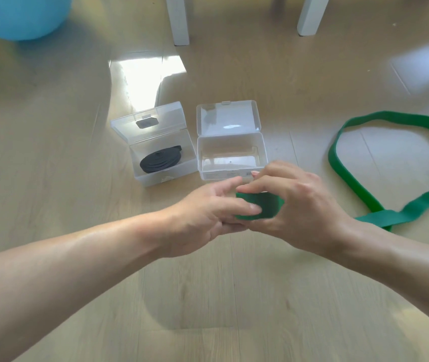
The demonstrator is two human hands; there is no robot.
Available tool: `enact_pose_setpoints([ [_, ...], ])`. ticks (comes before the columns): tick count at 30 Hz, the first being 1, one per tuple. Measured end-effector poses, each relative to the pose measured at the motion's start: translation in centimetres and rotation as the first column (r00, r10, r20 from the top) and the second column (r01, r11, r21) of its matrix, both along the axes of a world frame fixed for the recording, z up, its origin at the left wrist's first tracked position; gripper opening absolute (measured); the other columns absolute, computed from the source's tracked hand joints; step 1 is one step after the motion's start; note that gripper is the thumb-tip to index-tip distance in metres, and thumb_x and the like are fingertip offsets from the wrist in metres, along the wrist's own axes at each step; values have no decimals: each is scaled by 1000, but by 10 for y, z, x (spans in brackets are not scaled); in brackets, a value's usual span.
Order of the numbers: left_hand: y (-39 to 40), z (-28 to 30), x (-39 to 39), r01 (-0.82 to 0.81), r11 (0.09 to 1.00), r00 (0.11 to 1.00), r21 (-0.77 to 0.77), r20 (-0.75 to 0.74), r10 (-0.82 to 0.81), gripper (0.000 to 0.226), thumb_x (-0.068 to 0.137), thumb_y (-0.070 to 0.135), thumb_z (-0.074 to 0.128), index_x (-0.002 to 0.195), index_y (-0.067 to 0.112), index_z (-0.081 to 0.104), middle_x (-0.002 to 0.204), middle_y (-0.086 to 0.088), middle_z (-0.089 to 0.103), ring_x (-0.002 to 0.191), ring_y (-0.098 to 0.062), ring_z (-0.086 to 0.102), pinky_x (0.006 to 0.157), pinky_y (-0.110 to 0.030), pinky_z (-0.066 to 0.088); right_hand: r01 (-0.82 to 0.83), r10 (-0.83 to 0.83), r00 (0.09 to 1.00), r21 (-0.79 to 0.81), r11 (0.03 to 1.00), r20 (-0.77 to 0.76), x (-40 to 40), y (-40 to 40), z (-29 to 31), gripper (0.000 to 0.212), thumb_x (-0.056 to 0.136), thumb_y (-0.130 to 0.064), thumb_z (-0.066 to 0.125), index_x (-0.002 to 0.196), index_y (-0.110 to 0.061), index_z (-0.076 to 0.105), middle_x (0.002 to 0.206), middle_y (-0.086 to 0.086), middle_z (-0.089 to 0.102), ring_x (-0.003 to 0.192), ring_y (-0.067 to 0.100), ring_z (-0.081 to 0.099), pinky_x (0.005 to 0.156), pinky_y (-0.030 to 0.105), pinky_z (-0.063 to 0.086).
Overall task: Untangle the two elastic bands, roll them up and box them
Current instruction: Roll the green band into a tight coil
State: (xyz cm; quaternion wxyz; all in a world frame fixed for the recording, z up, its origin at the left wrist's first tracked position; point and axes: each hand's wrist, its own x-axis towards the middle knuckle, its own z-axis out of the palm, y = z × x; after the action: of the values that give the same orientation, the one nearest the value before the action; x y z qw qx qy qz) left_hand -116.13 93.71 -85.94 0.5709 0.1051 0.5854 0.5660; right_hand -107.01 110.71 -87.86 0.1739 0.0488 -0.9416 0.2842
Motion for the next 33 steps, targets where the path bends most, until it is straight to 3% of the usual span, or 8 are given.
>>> enact_pose_setpoints([
  [4, 8, -9, 22, -278, 931, 915, -235, -360, 182, 62, 52, 56, 88, 99, 19, 74, 93, 5, 80, 89, -12, 77, 93, -41, 60, -34, 37, 999, 93, 995, -24, -6, -1, -3, 30, 69, -28, 87, 91, -11, 77, 74, 3, 58, 68, 25, 57, 53, 35, 51],
  [7, 9, -10, 23, -329, 912, 863, -243, -470, 186, 41, 59, 50, 86, 85, 20, 78, 78, 11, 78, 74, -3, 71, 73, -22, 49, -25, 27, 999, 102, 994, -19, -6, -6, -5, 28, 72, -31, 82, 91, -13, 74, 77, 1, 54, 72, 20, 52, 52, 37, 50],
  [12, -3, -18, 4, -83, 992, 934, -90, -354, 46, 26, 83, 30, 83, 103, 13, 82, 97, -8, 82, 94, -20, 77, 90, -29, 55, -92, 112, 985, -149, 985, 133, 3, 8, -6, 61, 68, -55, 82, 121, -26, 72, 98, -11, 61, 92, 7, 56, 81, 14, 44],
  [17, -10, -22, -4, 86, 993, 994, 80, -74, -81, 26, 94, 23, 60, 101, 8, 80, 96, -13, 79, 90, -20, 75, 88, -28, 56, -113, 140, 985, -231, 966, 104, 13, 12, -3, 69, 70, -48, 84, 130, -19, 67, 120, -10, 70, 112, 1, 64, 97, 17, 48],
  [22, -2, -16, -8, 116, 988, 992, 107, -57, -110, 29, 96, 25, 55, 106, 7, 75, 106, -10, 75, 101, -22, 68, 104, -41, 49, -72, 64, 996, -139, 988, -59, 12, 2, 7, 44, 79, -39, 80, 116, -15, 75, 110, -18, 67, 99, -8, 65, 86, 5, 48],
  [25, -1, -12, -7, 80, 995, 977, -61, -193, -90, 39, 90, 40, 63, 113, 10, 75, 113, -5, 77, 107, -18, 71, 106, -40, 52, -47, 46, 999, -34, 998, -28, 9, 8, 12, 33, 83, -36, 80, 112, -20, 78, 94, -8, 79, 80, 5, 71, 69, 18, 54],
  [28, 3, -7, 5, -119, 962, 900, -246, -435, 0, 45, 69, 61, 82, 96, 24, 80, 95, 7, 80, 94, -9, 75, 94, -35, 58, -5, 0, 999, 127, 992, 37, 6, 11, 9, 23, 79, -31, 77, 100, -22, 78, 78, -1, 77, 66, 16, 71, 54, 34, 55],
  [33, 11, -6, 21, -205, 940, 828, -273, -560, 18, 24, 72, 50, 84, 76, 26, 81, 69, 17, 74, 63, 7, 64, 59, -8, 45, -21, 21, 1000, 271, 962, 4, 3, -1, 8, 15, 74, -27, 70, 85, -19, 76, 77, -6, 77, 81, 14, 76, 53, 31, 57],
])
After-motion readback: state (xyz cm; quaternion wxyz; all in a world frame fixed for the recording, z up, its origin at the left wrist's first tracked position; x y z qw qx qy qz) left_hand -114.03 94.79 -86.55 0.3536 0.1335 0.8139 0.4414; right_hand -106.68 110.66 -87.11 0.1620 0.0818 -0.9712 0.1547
